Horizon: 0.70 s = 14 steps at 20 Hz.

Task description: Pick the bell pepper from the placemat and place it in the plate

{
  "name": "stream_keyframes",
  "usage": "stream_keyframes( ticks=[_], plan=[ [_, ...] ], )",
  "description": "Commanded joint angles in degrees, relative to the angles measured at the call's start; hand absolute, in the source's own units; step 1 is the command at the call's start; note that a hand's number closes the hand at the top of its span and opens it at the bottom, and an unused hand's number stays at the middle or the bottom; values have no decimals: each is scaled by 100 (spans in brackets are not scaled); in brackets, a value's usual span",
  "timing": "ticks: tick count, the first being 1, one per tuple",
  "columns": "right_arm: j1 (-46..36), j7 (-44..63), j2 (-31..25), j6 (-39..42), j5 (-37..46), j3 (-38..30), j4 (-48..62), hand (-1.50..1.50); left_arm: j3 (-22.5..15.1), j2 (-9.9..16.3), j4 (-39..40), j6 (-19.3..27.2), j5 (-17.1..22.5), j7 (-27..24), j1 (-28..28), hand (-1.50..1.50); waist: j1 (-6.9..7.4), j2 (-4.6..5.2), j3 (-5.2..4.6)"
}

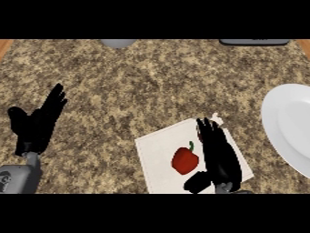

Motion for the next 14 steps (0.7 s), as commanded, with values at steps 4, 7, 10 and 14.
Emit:
stream_keyframes(
  ticks=[4, 7, 10, 14],
  plan=[
    [173, -107, -94, 349, 64, -127, -39, -150, 259, -95, -110, -84, -215, 266, -139, 0, -9, 15, 13],
    [-253, -339, 232, 159, 114, -203, 827, -150, 144, -164, -504, -136, -267, 318, 274, 0, 20, 16, 14],
    [-220, -257, 346, 172, 95, 265, 1034, 150, 94, -245, -278, -71, -367, 169, 66, 0, 25, 18, 14],
    [-565, -669, 346, 478, 3, 86, 1171, 150, 141, -402, 269, -21, -432, 55, -375, 0, -1, 27, 13]
  ],
)
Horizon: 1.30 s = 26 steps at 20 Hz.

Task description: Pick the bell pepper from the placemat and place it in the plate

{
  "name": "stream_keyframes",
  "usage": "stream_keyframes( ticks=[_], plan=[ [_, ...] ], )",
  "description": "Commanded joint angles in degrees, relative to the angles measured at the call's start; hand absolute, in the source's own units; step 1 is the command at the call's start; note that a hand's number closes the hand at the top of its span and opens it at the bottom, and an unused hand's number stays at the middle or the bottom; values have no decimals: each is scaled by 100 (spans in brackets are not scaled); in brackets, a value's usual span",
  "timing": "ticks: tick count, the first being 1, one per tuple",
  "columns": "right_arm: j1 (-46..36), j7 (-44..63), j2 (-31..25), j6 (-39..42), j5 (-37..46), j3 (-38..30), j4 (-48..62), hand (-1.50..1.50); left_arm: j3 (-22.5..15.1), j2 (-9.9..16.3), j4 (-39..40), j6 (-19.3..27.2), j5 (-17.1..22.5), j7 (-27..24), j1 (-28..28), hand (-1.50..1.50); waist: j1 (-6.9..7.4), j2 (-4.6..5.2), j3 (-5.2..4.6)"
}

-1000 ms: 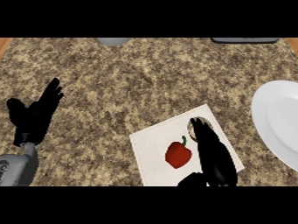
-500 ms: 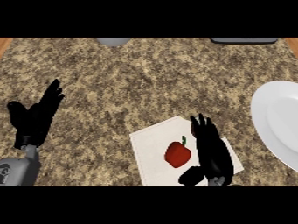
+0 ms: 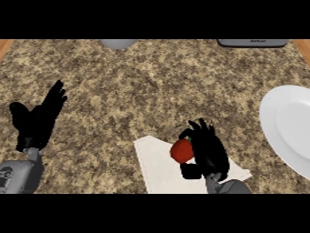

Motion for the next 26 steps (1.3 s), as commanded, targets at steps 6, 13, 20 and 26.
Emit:
stream_keyframes(
  ticks=[6, 13, 20, 26],
  plan=[
    [239, -336, 166, -537, -16, 320, 497, 150, 2, -129, -239, 32, -166, 78, 264, 0, 15, 89, 70],
    [-256, -483, -90, -676, 750, 99, 259, 150, 31, -220, -303, -72, -294, -13, 276, 0, 12, 90, 68],
    [-298, -901, -648, -865, 915, -242, -1087, 150, 115, -183, -480, -90, -276, 233, 319, 0, -31, 69, 68],
    [-281, -302, -797, -1886, 2195, -614, -1756, 150, 127, -214, -461, -145, -232, 202, 376, 0, -68, 51, 65]
  ],
)
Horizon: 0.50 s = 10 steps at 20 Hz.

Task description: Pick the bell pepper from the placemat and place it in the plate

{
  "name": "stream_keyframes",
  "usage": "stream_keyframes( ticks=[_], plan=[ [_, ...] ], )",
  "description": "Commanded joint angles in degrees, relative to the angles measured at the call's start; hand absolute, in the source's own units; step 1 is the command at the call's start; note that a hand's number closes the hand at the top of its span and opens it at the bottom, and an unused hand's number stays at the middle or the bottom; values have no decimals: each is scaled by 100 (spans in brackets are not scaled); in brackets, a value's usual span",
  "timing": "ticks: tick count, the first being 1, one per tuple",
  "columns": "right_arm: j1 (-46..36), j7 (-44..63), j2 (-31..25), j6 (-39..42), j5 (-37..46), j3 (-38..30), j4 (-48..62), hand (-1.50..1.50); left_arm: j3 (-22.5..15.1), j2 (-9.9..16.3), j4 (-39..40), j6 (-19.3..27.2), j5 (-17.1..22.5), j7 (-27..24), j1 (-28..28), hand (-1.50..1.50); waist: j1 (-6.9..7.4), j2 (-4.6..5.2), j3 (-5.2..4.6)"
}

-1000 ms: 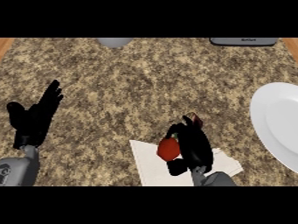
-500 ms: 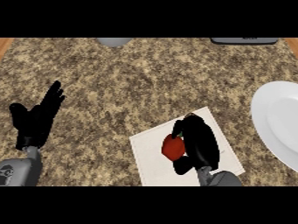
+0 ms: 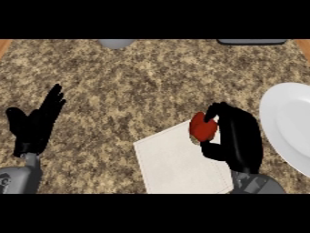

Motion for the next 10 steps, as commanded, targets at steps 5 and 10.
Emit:
stream_keyframes(
  ticks=[5, 10],
  plan=[
    [282, 428, -434, -214, 128, -1173, -1221, 150, 57, -32, 39, -52, -6, -33, -20, 0, -5, 19, 2],
    [320, -69, -475, -710, -813, -2153, -618, 150, 104, 14, -26, -99, -70, 14, -106, 0, 46, 33, 6]
  ],
)
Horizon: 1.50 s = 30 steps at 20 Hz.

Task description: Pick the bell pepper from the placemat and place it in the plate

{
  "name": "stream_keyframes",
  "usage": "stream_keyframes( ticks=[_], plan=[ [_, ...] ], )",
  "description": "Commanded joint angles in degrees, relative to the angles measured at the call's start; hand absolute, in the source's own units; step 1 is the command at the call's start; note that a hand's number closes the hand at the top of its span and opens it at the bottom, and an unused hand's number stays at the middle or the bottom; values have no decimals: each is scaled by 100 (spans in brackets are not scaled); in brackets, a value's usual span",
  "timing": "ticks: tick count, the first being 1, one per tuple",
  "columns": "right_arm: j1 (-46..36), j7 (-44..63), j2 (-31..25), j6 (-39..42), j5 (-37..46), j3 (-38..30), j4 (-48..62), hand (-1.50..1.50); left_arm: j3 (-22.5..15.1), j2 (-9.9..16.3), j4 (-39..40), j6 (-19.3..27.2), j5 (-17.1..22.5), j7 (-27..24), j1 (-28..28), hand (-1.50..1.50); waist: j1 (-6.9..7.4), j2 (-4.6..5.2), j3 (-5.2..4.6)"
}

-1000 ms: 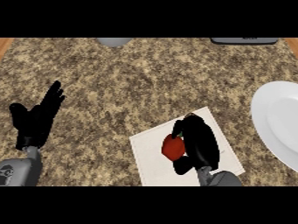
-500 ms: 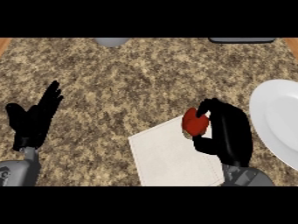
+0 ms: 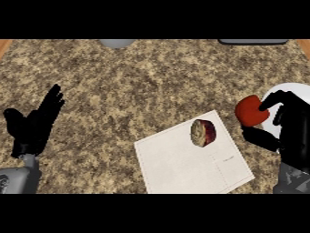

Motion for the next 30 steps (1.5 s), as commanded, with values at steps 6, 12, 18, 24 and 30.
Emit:
stream_keyframes(
  ticks=[6, 12, 18, 24, 30],
  plan=[
    [156, -791, -693, -70, -1618, -1844, 533, 150, 101, 65, -219, -34, -15, 464, -206, 0, 29, 3, 4],
    [531, -2290, -1060, -547, -2261, -2592, 1917, 150, 31, -136, 33, -6, -131, 331, -353, 0, 16, 12, 5],
    [26, -2992, -1617, 220, -2712, -2799, 3511, 150, 33, -204, -220, 46, -123, 461, -302, 0, 82, 18, 9],
    [-426, -3956, -1700, 702, -3300, -2961, 4817, -150, 38, -226, -44, 32, -255, 174, -250, 0, 80, 21, 7],
    [-336, -4790, -1612, 320, -3713, -3278, 4021, -150, 10, -300, 38, 56, -332, 189, -284, 0, 2, -3, 2]
  ],
)
